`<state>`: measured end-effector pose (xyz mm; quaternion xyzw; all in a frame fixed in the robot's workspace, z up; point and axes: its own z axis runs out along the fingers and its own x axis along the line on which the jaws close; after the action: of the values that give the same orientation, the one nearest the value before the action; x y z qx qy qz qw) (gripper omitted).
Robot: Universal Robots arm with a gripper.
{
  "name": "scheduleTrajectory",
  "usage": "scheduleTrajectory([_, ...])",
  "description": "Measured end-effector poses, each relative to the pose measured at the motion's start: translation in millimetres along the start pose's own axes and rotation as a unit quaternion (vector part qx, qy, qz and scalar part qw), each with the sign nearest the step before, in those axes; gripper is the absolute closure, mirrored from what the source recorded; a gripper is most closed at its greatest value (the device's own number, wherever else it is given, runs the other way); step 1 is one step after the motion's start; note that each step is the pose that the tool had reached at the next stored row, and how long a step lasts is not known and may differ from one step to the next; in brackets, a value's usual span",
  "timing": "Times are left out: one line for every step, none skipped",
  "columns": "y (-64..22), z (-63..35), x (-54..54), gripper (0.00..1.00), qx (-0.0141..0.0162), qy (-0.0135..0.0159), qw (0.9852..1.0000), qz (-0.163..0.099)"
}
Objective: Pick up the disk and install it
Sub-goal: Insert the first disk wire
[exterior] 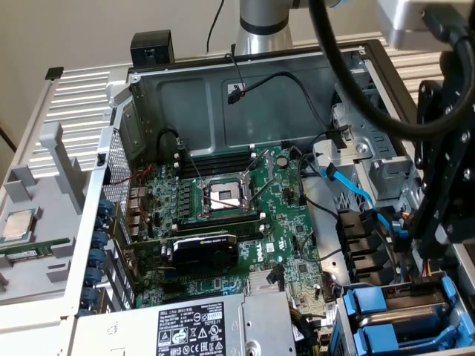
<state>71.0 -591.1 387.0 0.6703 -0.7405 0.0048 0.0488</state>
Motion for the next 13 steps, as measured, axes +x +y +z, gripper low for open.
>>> scheduleTrajectory([0.2,-2.7,-0.8,0.75,0.0002,0.0018,1.0,0.0])
scheduleTrajectory([0.5,-5.7,-1.7,0.75,0.0004,0.0033,1.0,0.0])
scheduleTrajectory([0.8,-8.5,-3.0,0.75,0.0007,0.0052,1.0,0.0])
scheduleTrajectory([1.1,-10.5,-4.2,0.75,0.0012,0.0067,1.0,0.001])
scheduleTrajectory([1.4,-11.5,-5.4,0.75,0.0018,0.0079,1.0,0.001])
scheduleTrajectory([1.6,-11.8,-6.5,0.75,0.0023,0.0087,1.0,0.001])
scheduleTrajectory([2.1,-11.9,-7.4,0.75,0.0027,0.0092,1.0,0.001])
scheduleTrajectory([2.7,-11.8,-8.2,0.75,0.0032,0.0094,1.0,0.001])
scheduleTrajectory([3.9,-11.9,-8.8,0.75,0.0036,0.0096,0.9999,0.001])
scheduleTrajectory([5.7,-11.7,-9.3,0.75,0.0043,0.0094,0.9999,0.001])
scheduleTrajectory([7.4,-11.7,-9.6,0.75,0.0048,0.0095,0.9999,0.001])
scheduleTrajectory([8.2,-11.6,-9.6,0.75,0.0051,0.0094,0.9999,0.001])
scheduleTrajectory([8.2,-11.6,-9.6,0.75,0.0051,0.0094,0.9999,0.001])
